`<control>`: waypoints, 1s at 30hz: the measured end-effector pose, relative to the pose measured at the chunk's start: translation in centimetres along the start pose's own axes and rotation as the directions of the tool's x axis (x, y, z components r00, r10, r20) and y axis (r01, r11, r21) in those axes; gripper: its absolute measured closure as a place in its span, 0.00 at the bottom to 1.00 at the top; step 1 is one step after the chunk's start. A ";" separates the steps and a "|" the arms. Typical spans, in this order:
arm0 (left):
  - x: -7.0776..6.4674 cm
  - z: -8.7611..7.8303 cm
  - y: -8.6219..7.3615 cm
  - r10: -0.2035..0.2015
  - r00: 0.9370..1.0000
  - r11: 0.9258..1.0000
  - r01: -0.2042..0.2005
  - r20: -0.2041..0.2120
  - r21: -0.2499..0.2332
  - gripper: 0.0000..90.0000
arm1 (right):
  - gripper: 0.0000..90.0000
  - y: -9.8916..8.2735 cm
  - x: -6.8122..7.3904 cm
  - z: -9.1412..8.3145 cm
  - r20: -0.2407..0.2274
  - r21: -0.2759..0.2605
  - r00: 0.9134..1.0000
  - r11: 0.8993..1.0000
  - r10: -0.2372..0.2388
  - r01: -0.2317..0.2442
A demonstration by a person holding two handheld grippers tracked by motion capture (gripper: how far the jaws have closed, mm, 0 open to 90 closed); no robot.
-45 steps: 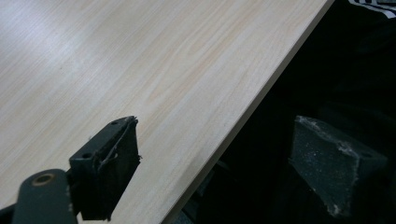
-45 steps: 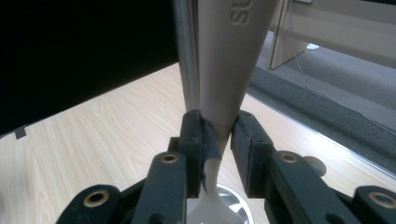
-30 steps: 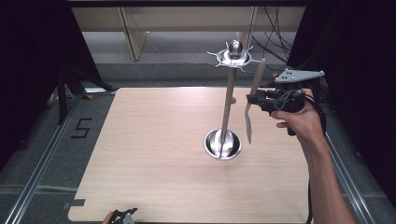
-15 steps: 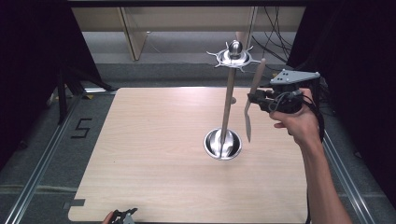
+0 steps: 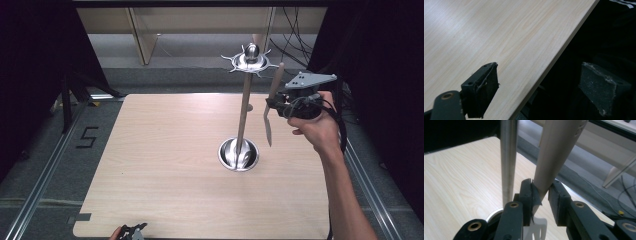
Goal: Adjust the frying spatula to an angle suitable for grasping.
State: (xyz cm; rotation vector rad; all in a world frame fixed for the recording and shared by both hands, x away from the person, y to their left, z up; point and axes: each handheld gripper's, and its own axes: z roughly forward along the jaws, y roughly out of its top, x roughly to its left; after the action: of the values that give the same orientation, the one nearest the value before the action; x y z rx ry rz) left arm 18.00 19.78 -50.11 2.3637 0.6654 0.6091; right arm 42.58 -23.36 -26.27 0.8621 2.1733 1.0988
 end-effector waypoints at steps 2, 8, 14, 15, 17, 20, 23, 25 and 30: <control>0.0 0.0 0.0 -0.005 1.000 1.000 0.005 0.011 0.001 0.17 | 0.83 0.2 0.0 0.0 0.015 0.016 1.000 1.000 -0.009 0.009; 0.0 0.2 0.0 -0.003 1.000 1.000 0.003 0.000 0.001 0.17 | 0.83 0.4 0.3 0.2 0.046 0.013 0.998 0.999 -0.033 0.032; 0.0 0.0 0.0 -0.001 1.000 1.000 0.001 0.007 0.003 0.17 | 0.83 0.6 0.3 0.4 0.050 0.020 0.998 0.999 -0.032 0.031; 0.0 0.0 0.0 -0.001 1.000 1.000 0.001 0.009 0.003 0.17 | 0.83 0.6 0.4 0.4 0.050 0.020 0.998 0.999 -0.026 0.025; 0.0 0.0 0.0 0.003 1.000 1.000 -0.003 0.003 0.002 0.17 | 0.82 0.5 0.4 0.4 0.039 0.021 0.999 1.000 -0.024 0.024; 0.0 0.0 0.0 0.003 1.000 1.000 -0.003 0.003 0.002 0.17 | 0.82 0.3 0.5 0.4 0.038 -0.002 0.999 1.000 -0.021 0.021; 0.0 0.0 0.0 0.002 1.000 1.000 -0.002 0.004 0.003 0.17 | 0.81 0.1 0.6 0.3 0.037 -0.014 0.999 1.000 -0.015 0.016; 0.0 0.0 0.0 0.003 1.000 1.000 -0.003 0.003 0.002 0.17 | 0.79 0.0 0.7 0.1 0.019 -0.018 1.000 1.000 -0.008 0.008; 0.0 0.0 0.0 0.000 1.000 1.000 0.000 0.003 0.000 0.17 | 0.75 -0.3 0.9 0.0 0.016 -0.052 1.000 0.998 0.019 -0.018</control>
State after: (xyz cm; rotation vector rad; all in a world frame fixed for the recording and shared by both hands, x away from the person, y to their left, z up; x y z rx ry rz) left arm 17.98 19.78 -50.10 2.3640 0.6636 0.6052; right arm 41.93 -22.81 -26.71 0.8664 2.1182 1.1485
